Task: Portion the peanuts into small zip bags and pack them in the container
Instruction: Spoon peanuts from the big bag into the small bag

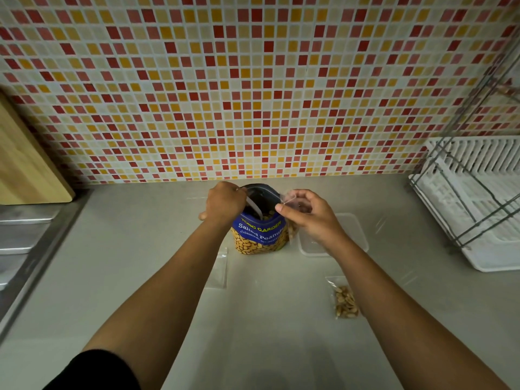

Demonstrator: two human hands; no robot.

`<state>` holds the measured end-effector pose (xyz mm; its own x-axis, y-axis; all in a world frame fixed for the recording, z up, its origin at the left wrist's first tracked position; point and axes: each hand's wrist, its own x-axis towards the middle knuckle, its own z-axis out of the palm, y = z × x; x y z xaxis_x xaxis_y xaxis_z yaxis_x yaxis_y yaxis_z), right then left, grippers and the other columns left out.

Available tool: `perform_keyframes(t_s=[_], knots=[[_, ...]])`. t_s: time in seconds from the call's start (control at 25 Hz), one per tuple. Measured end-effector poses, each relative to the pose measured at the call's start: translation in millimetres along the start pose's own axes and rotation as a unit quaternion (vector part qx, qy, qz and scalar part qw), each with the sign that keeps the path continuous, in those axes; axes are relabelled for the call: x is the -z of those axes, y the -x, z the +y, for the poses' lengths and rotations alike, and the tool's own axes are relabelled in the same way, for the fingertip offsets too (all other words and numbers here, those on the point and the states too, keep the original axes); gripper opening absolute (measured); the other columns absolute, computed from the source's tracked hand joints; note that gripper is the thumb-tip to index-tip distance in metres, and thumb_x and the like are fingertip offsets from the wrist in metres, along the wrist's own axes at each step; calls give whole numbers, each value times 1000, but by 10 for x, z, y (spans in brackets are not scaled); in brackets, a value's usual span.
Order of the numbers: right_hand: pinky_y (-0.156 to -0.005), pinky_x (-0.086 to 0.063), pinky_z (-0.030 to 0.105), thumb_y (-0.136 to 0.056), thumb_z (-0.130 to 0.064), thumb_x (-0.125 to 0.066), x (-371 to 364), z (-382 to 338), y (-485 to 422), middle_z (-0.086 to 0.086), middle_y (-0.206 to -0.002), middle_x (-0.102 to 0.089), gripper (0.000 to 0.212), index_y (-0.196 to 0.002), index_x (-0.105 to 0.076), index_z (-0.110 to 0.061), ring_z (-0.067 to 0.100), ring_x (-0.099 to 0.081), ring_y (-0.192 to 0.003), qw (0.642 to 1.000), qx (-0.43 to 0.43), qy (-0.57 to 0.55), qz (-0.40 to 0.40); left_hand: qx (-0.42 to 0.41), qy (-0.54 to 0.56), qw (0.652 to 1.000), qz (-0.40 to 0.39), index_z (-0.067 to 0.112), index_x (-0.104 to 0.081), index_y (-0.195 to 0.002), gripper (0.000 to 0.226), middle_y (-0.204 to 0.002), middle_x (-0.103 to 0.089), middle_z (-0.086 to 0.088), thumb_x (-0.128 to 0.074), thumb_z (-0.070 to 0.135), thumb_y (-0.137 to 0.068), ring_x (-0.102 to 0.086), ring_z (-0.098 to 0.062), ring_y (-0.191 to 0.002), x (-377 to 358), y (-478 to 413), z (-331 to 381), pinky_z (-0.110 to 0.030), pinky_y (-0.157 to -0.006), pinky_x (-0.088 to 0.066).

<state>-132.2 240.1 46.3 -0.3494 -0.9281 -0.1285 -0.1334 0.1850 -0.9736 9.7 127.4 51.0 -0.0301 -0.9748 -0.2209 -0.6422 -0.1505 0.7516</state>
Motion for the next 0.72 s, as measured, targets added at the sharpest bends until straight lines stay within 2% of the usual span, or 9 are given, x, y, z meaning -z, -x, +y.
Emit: perform_keyframes(t_s=[0.24, 0.32, 0.4, 0.44, 0.52, 0.6, 0.72], knots=[[-74, -51, 22, -77, -32, -73, 23, -4, -9, -3, -117, -61, 43, -114, -53, -23, 14, -57, -109, 1000, -6, -12, -21, 7, 34, 999, 14, 19, -64, -80, 18, -88, -67, -5, -54, 30, -91, -62, -25, -90, 25, 37, -10, -50, -92, -49], [-75, -50, 22, -77, -32, -73, 29, 7, -16, -2, -118, -62, 44, -115, -54, -22, 14, -58, -110, 1000, -6, -15, -25, 1, 35, 999, 18, 15, -66, -80, 22, -82, -66, -5, -53, 29, -91, -61, -23, -85, 4, 59, -4, -46, -89, -50], [-74, -49, 20, -77, -31, -74, 39, 9, -20, -2, -117, -63, 44, -115, -55, -21, 14, -59, -109, 999, -4, -21, -28, -5, 20, 1000, -7, 14, -66, -76, 26, -73, -63, -5, -52, 29, -92, -60, -21, -78, -42, 112, 7, -41, -84, -51], [-74, -49, 19, -77, -30, -74, 44, 2, -15, -3, -115, -63, 44, -115, -55, -21, 13, -59, -108, 999, -3, -24, -31, -3, 20, 1000, -15, 19, -64, -71, 26, -73, -63, -4, -53, 30, -91, -61, -22, -80, -62, 131, 4, -43, -87, -51], [-69, -48, 14, -78, -29, -73, 58, -9, -7, -9, -108, -63, 43, -116, -54, -21, 8, -58, -103, 999, -2, -25, -40, 7, 39, 999, -13, 22, -60, -65, 29, -79, -66, -4, -52, 33, -91, -62, -24, -86, -52, 150, 3, -49, -91, -49], [-64, -47, 8, -79, -28, -71, 88, -7, 2, -13, -106, -60, 44, -118, -52, -21, 4, -57, -100, 998, -1, -28, -48, 15, 70, 997, 5, 19, -61, -74, 25, -87, -66, -4, -51, 32, -93, -60, -23, -90, -8, 136, 1, -49, -93, -49], [-74, -49, 15, -76, -32, -73, 123, 13, -10, -5, -118, -60, 51, -122, -53, -21, 10, -57, -108, 999, 6, -31, -40, 12, 120, 992, 26, 17, -57, -90, 12, -98, -63, -6, -51, 27, -94, -58, -21, -93, 100, 122, 3, -38, -89, -51]])
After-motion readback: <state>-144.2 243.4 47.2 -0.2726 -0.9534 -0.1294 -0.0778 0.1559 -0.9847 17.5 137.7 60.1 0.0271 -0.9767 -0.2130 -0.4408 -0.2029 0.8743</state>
